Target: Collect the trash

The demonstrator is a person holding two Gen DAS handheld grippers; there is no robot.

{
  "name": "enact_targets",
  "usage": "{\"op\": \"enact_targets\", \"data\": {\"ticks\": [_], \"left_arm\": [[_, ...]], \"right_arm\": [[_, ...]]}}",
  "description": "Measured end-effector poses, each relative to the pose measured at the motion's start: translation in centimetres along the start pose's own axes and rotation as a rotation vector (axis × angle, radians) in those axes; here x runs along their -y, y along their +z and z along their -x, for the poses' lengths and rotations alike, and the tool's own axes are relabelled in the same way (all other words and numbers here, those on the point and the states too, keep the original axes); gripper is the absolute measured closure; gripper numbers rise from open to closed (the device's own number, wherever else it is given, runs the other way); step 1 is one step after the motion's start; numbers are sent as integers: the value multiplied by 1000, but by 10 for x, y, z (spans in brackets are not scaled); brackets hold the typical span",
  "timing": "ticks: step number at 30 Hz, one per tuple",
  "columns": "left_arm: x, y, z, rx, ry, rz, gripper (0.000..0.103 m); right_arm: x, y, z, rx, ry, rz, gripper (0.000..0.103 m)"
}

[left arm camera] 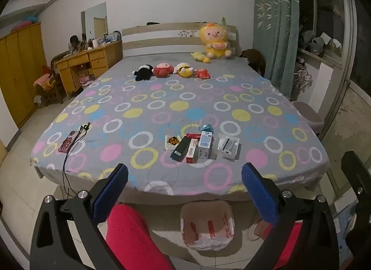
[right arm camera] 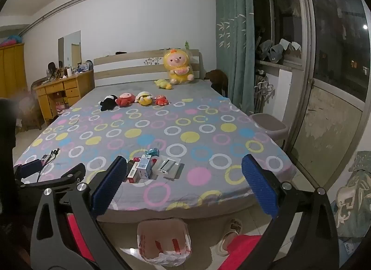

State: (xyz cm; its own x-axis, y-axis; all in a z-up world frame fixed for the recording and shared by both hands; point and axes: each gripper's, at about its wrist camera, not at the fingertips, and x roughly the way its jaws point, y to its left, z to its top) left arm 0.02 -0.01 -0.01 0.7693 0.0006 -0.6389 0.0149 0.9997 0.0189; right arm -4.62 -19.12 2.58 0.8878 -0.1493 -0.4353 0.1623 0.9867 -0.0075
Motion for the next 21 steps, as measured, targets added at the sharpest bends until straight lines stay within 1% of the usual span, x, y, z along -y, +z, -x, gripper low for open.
{"op": "enact_targets", "data": {"ticks": [1, 5, 6, 8, 9, 14, 21], "left_arm": [[0, 0, 1, 11, -2, 5, 7], [-4, 0, -2, 10, 10, 13, 7], [2, 5, 0, 7, 10, 11, 7], [3, 0, 3, 27, 10, -5, 7], [5, 3, 6, 26, 14, -4, 7], [-2, -1, 9, 34, -2, -4, 7], [0, 4, 14, 41, 7, 2, 7]], "right_arm": [[0, 0, 0, 3, 3, -3, 6], [1, 0, 0, 3, 10, -11, 6], [0, 0, 0, 1, 10, -11, 6], [1, 0, 0, 1, 15, -13, 6], [1, 0, 0, 1, 15, -15, 6], [1, -2, -1, -3, 12, -21, 6], [-1, -3, -1, -2, 9, -16, 6]]}}
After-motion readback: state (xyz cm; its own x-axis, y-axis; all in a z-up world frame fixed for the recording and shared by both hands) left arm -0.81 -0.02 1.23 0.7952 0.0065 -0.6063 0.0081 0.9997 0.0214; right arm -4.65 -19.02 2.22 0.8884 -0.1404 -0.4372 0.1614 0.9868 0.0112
